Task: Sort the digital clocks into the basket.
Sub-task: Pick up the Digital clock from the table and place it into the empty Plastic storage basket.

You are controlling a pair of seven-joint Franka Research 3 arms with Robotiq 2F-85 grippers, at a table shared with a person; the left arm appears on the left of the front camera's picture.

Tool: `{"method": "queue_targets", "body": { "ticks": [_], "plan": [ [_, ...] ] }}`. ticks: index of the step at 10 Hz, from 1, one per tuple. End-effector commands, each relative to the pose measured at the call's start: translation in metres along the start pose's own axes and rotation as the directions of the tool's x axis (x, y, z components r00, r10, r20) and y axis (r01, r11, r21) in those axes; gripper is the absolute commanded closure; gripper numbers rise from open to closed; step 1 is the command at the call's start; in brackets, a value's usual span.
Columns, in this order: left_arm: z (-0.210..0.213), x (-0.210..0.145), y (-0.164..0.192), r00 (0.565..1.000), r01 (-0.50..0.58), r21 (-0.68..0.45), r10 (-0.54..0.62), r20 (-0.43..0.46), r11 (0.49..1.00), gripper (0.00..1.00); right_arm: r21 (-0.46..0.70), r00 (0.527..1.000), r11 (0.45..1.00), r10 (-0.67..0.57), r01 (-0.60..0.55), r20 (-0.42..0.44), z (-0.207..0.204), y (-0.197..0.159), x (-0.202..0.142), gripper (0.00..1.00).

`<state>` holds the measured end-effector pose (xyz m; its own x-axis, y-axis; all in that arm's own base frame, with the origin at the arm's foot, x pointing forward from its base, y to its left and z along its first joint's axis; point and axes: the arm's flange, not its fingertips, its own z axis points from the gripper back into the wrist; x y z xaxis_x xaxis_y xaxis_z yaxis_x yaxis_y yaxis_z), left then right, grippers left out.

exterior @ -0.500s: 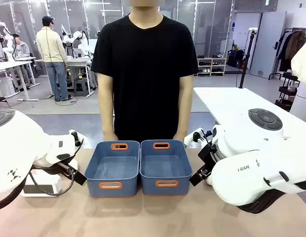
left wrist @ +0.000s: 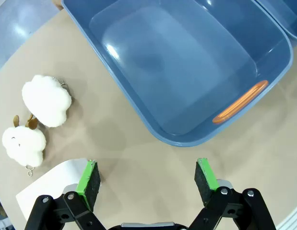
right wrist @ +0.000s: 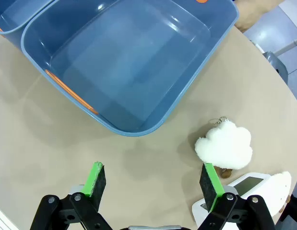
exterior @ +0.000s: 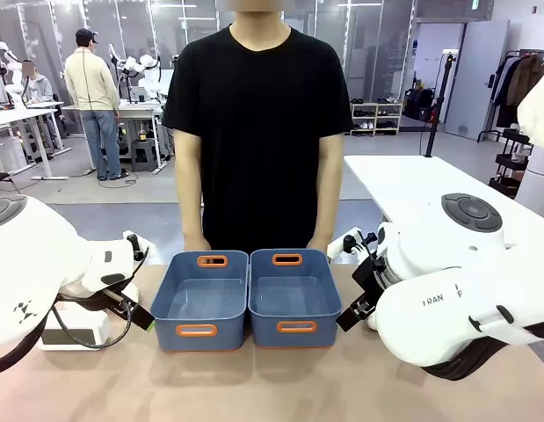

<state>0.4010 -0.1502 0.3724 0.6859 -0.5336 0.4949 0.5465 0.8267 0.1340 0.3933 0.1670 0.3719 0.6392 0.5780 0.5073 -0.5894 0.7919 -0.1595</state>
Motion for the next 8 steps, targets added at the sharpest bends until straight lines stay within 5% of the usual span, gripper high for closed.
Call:
{"method": "queue_targets", "body": {
  "ticks": [1,5,7,8],
  "plan": [
    [0.000,0.000,0.000,1.000,0.000,0.000,0.000,0.000,1.000,0.00,0.000,1.000,1.000,-0.002,0.002,0.000,0.000,0.000,0.000,0.00],
    [0.017,0.017,0.012,1.000,0.004,-0.021,-0.004,-0.003,1.000,0.00,0.073,1.000,0.997,-0.017,0.017,-0.003,0.021,-0.016,0.018,0.00],
    [0.053,0.027,0.052,0.997,-0.072,-0.269,0.073,-0.009,0.960,0.00,0.334,0.996,0.939,-0.083,0.084,-0.018,0.050,-0.049,0.035,0.00],
    [0.066,0.019,0.079,0.992,-0.121,-0.424,0.127,-0.014,0.898,0.00,0.468,0.991,0.874,-0.128,0.130,-0.036,0.058,-0.071,0.030,0.00]
  ]
}}
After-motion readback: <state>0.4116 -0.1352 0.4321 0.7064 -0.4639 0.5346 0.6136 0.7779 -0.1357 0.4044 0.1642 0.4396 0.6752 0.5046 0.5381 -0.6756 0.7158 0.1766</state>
